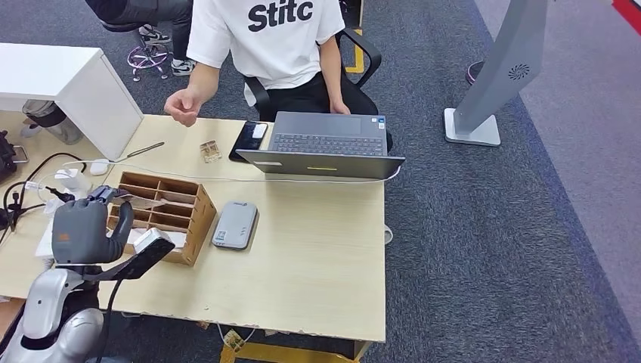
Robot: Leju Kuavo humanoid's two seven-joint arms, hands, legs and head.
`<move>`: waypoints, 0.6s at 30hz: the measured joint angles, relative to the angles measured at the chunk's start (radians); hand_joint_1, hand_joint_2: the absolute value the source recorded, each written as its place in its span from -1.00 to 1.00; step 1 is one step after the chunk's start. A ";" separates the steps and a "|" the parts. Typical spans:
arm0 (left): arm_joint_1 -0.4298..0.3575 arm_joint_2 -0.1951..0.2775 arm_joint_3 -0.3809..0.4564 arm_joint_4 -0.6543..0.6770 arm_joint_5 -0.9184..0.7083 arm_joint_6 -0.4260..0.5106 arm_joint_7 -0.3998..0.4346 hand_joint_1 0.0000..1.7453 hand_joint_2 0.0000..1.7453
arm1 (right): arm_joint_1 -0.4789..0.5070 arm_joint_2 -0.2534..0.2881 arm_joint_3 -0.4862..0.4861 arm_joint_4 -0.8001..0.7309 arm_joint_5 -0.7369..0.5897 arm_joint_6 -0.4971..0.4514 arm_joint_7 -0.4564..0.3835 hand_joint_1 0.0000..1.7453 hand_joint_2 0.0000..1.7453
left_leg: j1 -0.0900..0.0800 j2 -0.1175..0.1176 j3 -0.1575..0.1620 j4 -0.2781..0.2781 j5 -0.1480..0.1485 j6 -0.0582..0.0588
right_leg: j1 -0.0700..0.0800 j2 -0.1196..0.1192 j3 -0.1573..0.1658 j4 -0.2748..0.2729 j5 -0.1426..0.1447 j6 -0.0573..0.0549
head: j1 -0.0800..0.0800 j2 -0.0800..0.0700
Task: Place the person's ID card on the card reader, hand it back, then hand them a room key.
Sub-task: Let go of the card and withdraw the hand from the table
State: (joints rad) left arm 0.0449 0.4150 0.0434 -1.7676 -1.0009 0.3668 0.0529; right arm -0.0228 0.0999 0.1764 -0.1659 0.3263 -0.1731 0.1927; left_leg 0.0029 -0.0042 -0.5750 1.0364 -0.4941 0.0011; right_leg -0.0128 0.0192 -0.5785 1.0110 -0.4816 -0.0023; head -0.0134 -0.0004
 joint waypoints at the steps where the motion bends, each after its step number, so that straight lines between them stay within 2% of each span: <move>1: 0.008 -0.005 0.018 -0.018 0.018 0.008 -0.012 1.00 1.00 | 0.000 0.000 0.000 0.000 0.001 0.001 0.003 -1.00 1.00 | 0.000 0.000 0.000 0.000 0.000 0.000 | 0.000 0.000 0.000 0.000 0.000 0.000 | 0.000 0.000; 5: 0.009 -0.022 0.092 -0.056 0.078 0.005 -0.040 1.00 1.00 | 0.000 0.000 0.000 0.000 0.012 0.007 0.018 -1.00 1.00 | 0.000 0.000 0.000 0.000 0.000 0.000 | 0.000 -0.001 0.000 0.000 0.000 0.000 | 0.000 0.000; 8: -0.040 -0.019 0.138 -0.038 0.059 -0.018 -0.035 1.00 1.00 | -0.001 0.000 0.000 0.000 0.023 0.013 0.019 -1.00 1.00 | 0.001 -0.001 0.000 0.000 0.001 -0.001 | 0.000 -0.002 0.000 0.000 0.000 -0.001 | 0.000 0.000; 12: -0.155 0.007 0.169 0.059 -0.024 -0.036 -0.006 1.00 1.00 | -0.003 0.000 0.000 0.000 0.042 0.018 0.018 -1.00 1.00 | 0.001 -0.002 0.000 0.000 0.002 -0.001 | 0.001 -0.003 0.000 0.000 0.001 -0.002 | 0.000 0.000; 18: -0.352 0.053 0.168 0.265 -0.154 -0.021 0.031 1.00 1.00 | -0.009 0.000 0.000 0.000 0.066 0.022 0.020 -1.00 1.00 | 0.001 -0.002 0.000 0.000 0.004 -0.003 | 0.001 -0.002 0.000 0.001 0.003 -0.003 | 0.000 0.000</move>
State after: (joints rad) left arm -0.3076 0.4681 0.2111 -1.5028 -1.1551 0.3454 0.0839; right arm -0.0313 0.0996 0.1762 -0.1659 0.3924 -0.1513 0.2123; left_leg 0.0044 -0.0059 -0.5747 1.0364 -0.4905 -0.0016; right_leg -0.0117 0.0173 -0.5790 1.0118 -0.4790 -0.0053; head -0.0135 -0.0004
